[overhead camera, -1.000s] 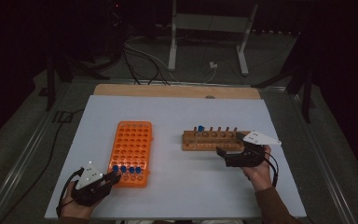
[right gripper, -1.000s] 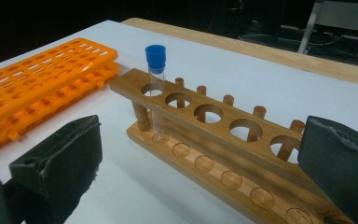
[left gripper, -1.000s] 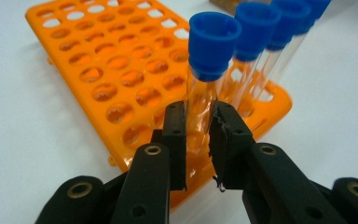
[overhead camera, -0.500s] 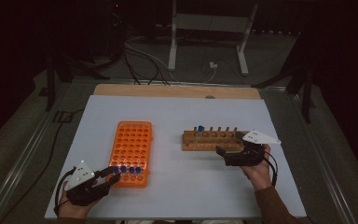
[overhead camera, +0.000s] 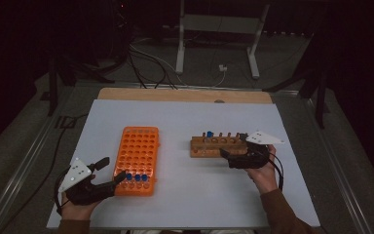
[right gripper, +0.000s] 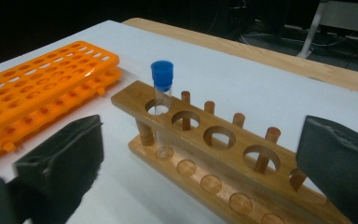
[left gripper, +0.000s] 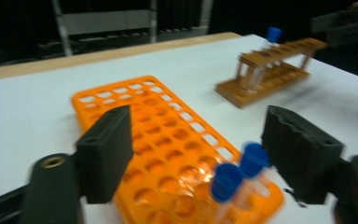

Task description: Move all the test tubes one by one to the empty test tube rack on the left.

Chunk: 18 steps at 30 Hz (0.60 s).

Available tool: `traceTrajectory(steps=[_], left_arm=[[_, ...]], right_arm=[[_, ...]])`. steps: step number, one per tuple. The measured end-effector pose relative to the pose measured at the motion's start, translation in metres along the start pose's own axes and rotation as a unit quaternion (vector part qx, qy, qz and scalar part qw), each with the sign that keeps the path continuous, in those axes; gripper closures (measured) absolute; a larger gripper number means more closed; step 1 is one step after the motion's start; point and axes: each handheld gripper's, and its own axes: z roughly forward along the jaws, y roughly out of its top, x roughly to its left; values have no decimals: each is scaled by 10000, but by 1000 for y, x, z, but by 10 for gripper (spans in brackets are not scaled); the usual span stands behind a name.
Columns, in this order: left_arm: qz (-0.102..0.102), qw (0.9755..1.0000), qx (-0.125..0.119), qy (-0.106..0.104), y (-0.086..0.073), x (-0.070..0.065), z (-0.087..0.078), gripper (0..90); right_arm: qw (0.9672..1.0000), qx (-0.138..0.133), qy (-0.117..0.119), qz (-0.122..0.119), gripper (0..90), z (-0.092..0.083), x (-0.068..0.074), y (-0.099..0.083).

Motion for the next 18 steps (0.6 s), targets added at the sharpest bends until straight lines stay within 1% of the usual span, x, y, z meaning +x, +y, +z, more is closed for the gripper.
traceTrajectory(steps=[1,4,8,11,14,18], left_arm=[[-29,10000,-4,83,1,1,2,189],[-106,9995,26,300,4,5,7,127],[-284,9979,134,573,6,13,16,38],[-356,9972,171,643,6,18,23,17],[-391,9969,203,652,5,21,29,15],[-410,9969,224,631,3,23,34,15]], right_arm=[[10000,3,1,2,34,2,0,1],[10000,27,-5,-15,48,7,1,5],[10000,85,32,-40,63,16,4,8],[9999,119,80,-64,73,22,6,9],[9998,161,119,-69,77,29,7,10],[9997,203,154,-48,124,38,9,12]])
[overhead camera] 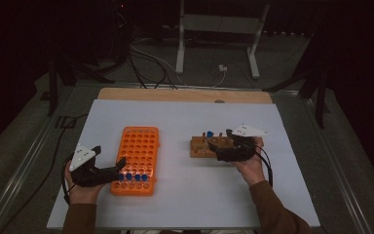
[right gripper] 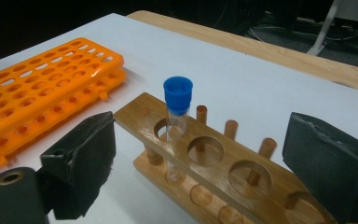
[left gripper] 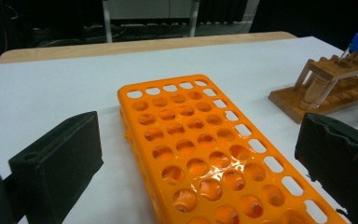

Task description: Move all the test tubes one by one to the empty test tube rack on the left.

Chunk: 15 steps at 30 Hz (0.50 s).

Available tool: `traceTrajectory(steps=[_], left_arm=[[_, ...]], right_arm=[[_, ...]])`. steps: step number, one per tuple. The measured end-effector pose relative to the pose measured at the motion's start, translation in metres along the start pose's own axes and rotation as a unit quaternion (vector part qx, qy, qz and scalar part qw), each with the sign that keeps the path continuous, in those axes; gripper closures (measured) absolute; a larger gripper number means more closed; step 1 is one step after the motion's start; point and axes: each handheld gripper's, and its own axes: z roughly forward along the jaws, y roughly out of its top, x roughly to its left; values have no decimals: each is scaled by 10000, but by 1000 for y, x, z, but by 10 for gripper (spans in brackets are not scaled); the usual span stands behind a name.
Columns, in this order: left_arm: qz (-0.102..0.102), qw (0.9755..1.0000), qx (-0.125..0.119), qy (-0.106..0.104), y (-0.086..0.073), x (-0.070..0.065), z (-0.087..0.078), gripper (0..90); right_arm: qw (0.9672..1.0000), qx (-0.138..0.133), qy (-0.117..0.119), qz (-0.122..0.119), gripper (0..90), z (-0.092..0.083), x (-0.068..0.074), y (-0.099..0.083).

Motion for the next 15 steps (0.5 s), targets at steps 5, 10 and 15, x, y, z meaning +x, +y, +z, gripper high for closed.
traceTrajectory(steps=[5,10,15], left_arm=[[-30,10000,25,-33,-2,0,2,15],[-36,10000,-15,-71,-1,1,0,15],[-15,9999,-44,-137,0,-1,0,15]], right_arm=[[9999,63,133,-10,352,11,2,1],[9999,129,101,-44,548,22,2,-3],[9997,78,51,-219,694,26,6,-3]])
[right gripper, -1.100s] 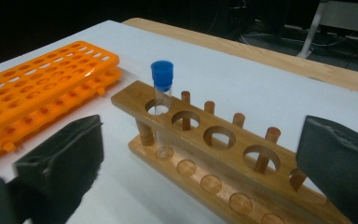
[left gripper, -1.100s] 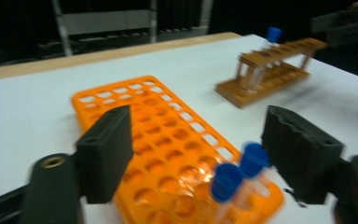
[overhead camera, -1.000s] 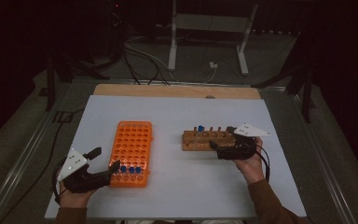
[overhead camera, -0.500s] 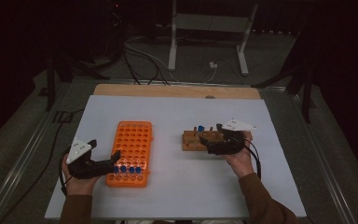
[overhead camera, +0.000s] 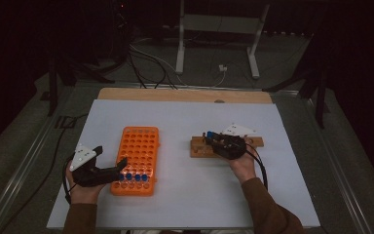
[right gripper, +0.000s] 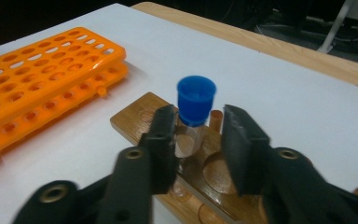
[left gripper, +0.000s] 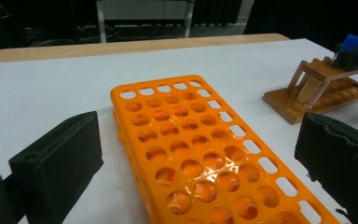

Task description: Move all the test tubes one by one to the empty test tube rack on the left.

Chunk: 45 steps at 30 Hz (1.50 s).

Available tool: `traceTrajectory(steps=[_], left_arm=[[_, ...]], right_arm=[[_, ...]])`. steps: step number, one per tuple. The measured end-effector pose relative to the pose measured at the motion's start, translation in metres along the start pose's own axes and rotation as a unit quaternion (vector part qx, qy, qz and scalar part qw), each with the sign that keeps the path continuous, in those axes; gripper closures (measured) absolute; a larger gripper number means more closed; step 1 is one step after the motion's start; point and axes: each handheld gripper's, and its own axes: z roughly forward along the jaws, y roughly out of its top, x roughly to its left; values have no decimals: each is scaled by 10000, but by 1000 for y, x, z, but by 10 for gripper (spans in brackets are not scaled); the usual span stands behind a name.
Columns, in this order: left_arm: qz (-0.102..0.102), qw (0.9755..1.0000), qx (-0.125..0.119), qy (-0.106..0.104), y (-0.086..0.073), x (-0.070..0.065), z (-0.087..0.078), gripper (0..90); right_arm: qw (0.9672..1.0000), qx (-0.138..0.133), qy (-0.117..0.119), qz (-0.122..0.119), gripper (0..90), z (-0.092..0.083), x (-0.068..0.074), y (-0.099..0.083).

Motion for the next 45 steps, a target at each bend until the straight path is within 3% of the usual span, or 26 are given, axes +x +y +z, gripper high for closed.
traceTrajectory(steps=[3,14,23,37,45], left_arm=[[4,10000,-24,-47,1,-1,0,15],[50,9997,-60,-251,6,-2,-4,15],[133,9989,-178,-412,13,-8,-6,15],[369,9952,-313,-851,30,-22,2,44],[622,9928,-460,-917,44,-36,1,62]], right_arm=[[10000,-29,28,-89,747,2,4,0],[9998,5,29,-186,767,4,8,3],[9995,-300,13,-106,768,-12,7,12],[9984,-513,32,-250,768,-33,9,31],[9975,-611,39,-361,768,-43,15,42]])
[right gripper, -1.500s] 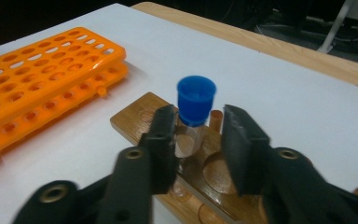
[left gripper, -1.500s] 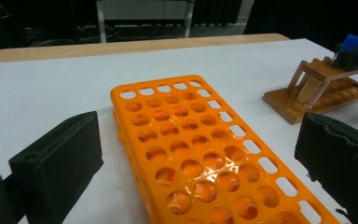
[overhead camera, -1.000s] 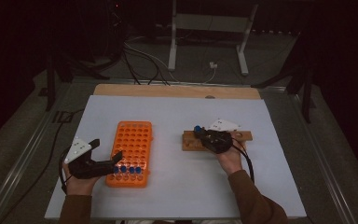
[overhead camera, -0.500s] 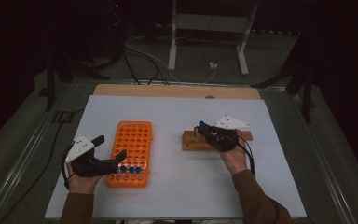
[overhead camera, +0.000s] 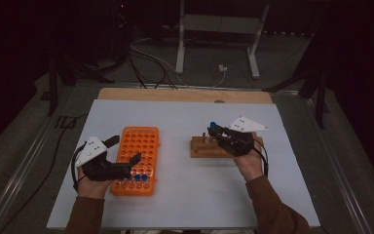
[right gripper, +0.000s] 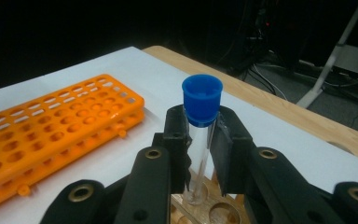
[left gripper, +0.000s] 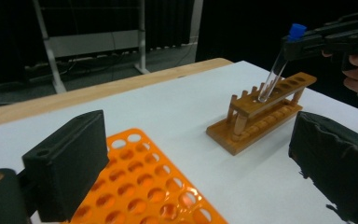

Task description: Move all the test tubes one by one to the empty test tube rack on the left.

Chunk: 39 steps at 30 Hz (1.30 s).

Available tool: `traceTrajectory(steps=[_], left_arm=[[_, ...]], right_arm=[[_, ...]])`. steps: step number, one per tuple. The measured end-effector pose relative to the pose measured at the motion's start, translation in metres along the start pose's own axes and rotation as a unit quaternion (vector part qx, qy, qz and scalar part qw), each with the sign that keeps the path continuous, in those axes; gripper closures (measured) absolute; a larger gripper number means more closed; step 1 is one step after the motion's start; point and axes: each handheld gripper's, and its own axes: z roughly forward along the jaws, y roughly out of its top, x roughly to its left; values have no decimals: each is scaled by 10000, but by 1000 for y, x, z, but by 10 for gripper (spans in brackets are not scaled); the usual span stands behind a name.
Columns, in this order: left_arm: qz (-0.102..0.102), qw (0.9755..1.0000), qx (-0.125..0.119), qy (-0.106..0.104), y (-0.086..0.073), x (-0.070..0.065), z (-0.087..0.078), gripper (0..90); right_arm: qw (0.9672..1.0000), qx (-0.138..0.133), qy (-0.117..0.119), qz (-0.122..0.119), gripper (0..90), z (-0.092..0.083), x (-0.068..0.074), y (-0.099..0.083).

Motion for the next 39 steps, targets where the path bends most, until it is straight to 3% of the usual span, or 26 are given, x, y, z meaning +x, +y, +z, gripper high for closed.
traceTrajectory(steps=[10,16,22,32,39], left_arm=[[177,9996,-86,-207,13,-17,15,68],[112,9992,206,-322,18,-27,29,77],[189,9982,378,-416,21,-35,41,87],[354,9974,441,-441,21,-43,45,266],[497,9953,485,-680,20,-45,45,476]], right_arm=[[9994,67,332,-65,768,5,17,8],[9981,99,613,-31,767,11,29,14],[9959,158,892,-8,767,16,41,21],[9916,158,1279,-112,766,23,66,36],[9873,122,1574,-178,766,27,85,47]])
